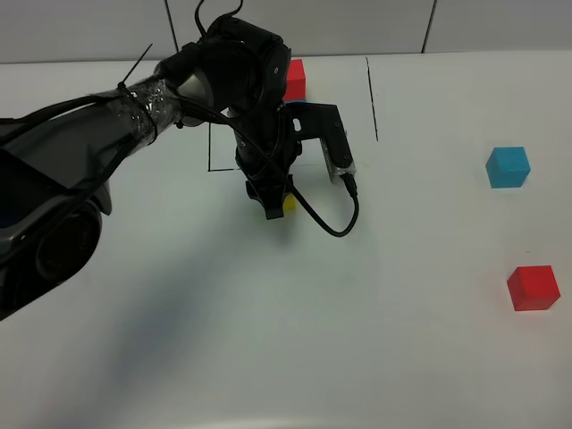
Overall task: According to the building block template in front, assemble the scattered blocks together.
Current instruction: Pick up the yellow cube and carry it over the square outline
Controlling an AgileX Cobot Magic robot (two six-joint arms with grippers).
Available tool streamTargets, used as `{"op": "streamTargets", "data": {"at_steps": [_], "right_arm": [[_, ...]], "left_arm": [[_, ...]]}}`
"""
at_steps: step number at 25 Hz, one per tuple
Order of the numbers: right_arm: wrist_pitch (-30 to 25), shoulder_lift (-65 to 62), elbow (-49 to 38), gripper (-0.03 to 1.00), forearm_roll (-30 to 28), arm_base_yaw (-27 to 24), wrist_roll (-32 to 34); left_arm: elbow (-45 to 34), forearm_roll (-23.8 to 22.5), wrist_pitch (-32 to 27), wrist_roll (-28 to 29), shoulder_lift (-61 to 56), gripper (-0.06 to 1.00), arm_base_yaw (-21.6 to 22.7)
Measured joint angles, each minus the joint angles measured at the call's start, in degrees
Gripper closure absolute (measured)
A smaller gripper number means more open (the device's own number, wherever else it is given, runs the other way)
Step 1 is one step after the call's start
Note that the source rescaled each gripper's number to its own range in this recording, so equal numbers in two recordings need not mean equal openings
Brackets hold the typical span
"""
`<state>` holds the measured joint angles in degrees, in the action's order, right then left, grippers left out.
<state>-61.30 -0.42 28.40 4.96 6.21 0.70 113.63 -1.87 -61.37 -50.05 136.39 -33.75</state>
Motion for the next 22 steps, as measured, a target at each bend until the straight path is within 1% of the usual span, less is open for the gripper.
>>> {"op": "streamTargets", "data": {"at_steps": [3, 7, 15, 17, 22], "right_arm": [[0.00, 0.00, 0.00, 0.22, 0.00, 0.00, 0.00], [0.00, 0.00, 0.00, 0.22, 0.00, 0.00, 0.00], [0.00, 0.00, 0.00, 0.22, 0.00, 0.00, 0.00], [0.00, 0.00, 0.00, 0.22, 0.00, 0.00, 0.00], [0.00, 0.00, 0.00, 0.22, 0.00, 0.00, 0.00]], "left_arm": [[1.63, 0.05, -0.43, -0.36, 1.51, 0.93, -0.19], [2.16, 0.30, -0.80, -2.48, 2.93, 0.93, -0.97], [2.51, 0.25, -1.05, -2.78, 3.15, 0.93, -1.41], [2.51, -0.18, -1.07, -2.85, 3.15, 0.93, -1.48], [2.51, -3.24, -1.43, -2.73, 3.15, 0.93, -1.76]]}}
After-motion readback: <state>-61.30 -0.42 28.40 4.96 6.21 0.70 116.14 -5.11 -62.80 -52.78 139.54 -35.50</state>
